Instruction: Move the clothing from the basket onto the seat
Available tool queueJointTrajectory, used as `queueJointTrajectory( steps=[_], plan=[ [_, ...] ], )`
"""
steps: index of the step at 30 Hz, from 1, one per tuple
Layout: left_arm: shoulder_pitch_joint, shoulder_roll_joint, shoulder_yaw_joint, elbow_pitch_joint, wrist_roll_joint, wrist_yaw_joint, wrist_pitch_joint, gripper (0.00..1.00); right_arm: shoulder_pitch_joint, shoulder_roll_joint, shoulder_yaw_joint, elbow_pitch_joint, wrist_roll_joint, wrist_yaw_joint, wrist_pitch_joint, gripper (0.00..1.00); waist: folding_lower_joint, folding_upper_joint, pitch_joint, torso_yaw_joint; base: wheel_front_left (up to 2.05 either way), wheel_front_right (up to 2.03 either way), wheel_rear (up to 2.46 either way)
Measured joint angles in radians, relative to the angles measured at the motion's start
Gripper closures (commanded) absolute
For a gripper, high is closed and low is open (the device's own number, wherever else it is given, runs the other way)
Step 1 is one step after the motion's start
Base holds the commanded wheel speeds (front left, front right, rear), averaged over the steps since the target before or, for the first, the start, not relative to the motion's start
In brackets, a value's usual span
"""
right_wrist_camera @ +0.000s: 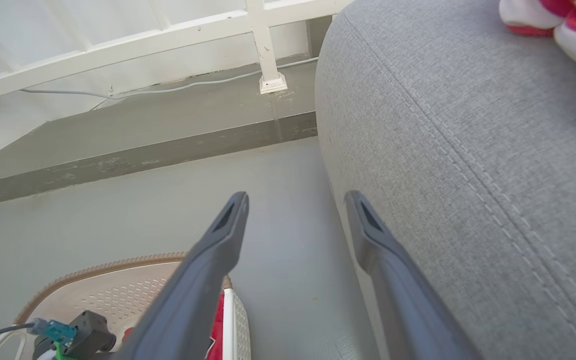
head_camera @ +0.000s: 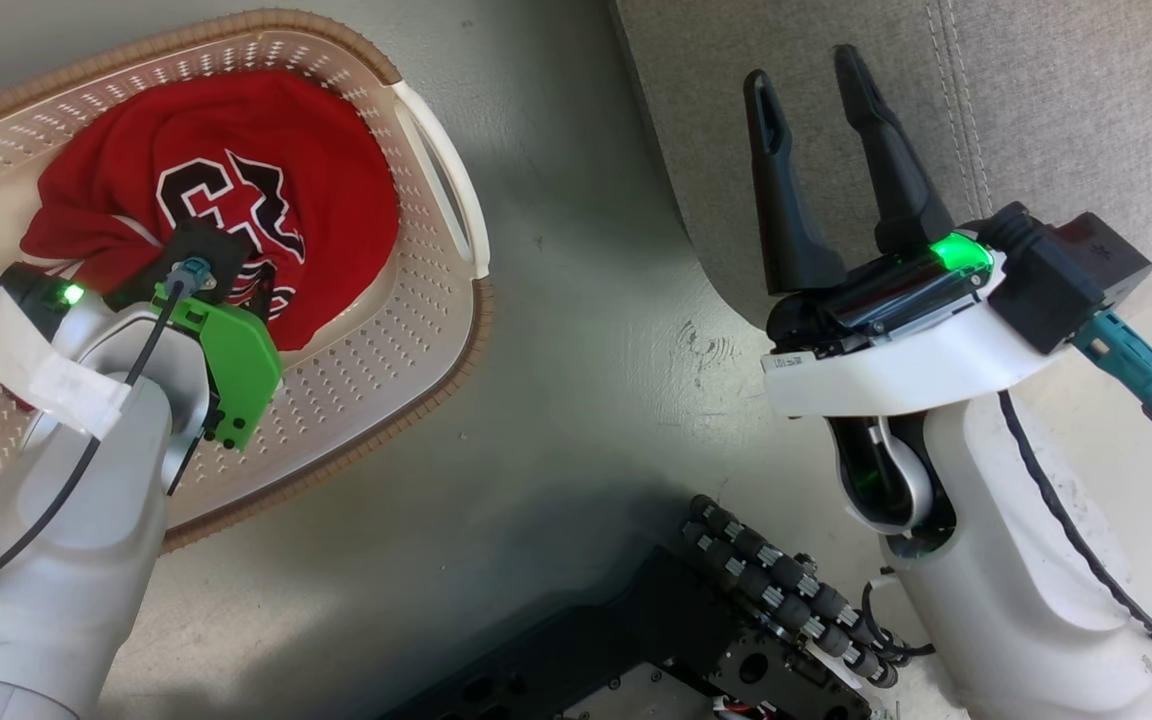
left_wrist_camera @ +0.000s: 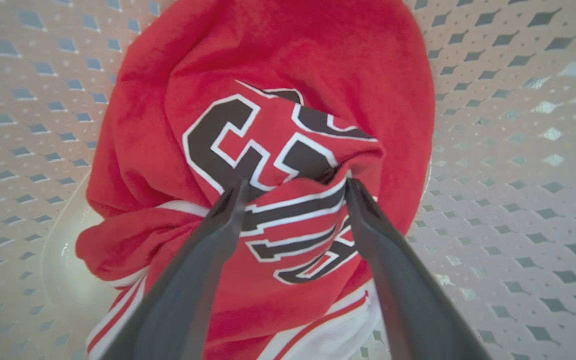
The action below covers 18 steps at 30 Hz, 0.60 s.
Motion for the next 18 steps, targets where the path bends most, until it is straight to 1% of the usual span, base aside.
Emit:
queueJointTrajectory(
  steps=[4,5,10,11,12,13,18],
  plan=[
    [-0.004,-0.003,-0.016,0.048,0.003,0.000,0.017,0.00,0.000,0.000,0.008,0.004,0.006,-0.001,-0.001,0.00,0.0000,0.0000,0.000,-0.001,0.00,0.00,0.00],
    [-0.005,-0.003,-0.021,0.062,0.004,0.000,0.026,0.00,0.000,0.001,0.010,0.003,0.007,-0.008,-0.001,0.00,0.0000,0.0000,0.000,-0.001,0.00,0.00,0.00],
    [-0.006,-0.005,-0.023,0.100,0.004,0.000,0.046,0.00,-0.003,0.001,0.010,-0.004,0.018,-0.008,-0.001,0.00,0.0000,0.0000,0.000,-0.001,0.00,0.00,0.00],
    [-0.008,-0.007,-0.023,0.103,0.004,0.000,0.046,0.28,-0.004,0.001,0.010,-0.006,0.022,-0.009,-0.001,0.00,0.0000,0.0000,0.000,-0.001,0.00,0.00,0.00],
    [-0.012,-0.009,-0.025,0.105,0.006,0.000,0.046,0.68,-0.006,0.001,0.010,-0.007,0.025,-0.010,-0.001,0.00,0.0000,0.0000,0.000,0.000,0.00,0.00,0.00],
    [-0.018,-0.011,-0.025,0.110,0.009,0.000,0.046,1.00,-0.008,0.001,0.010,-0.008,0.025,-0.015,-0.001,0.00,-0.0001,0.0000,0.000,0.000,0.00,0.00,0.00],
    [-0.039,-0.020,-0.025,0.126,0.015,0.002,0.041,1.00,-0.028,0.001,0.013,-0.010,0.024,-0.016,-0.001,0.00,-0.0001,0.0000,-0.003,0.002,0.00,0.00,0.00]
  ],
)
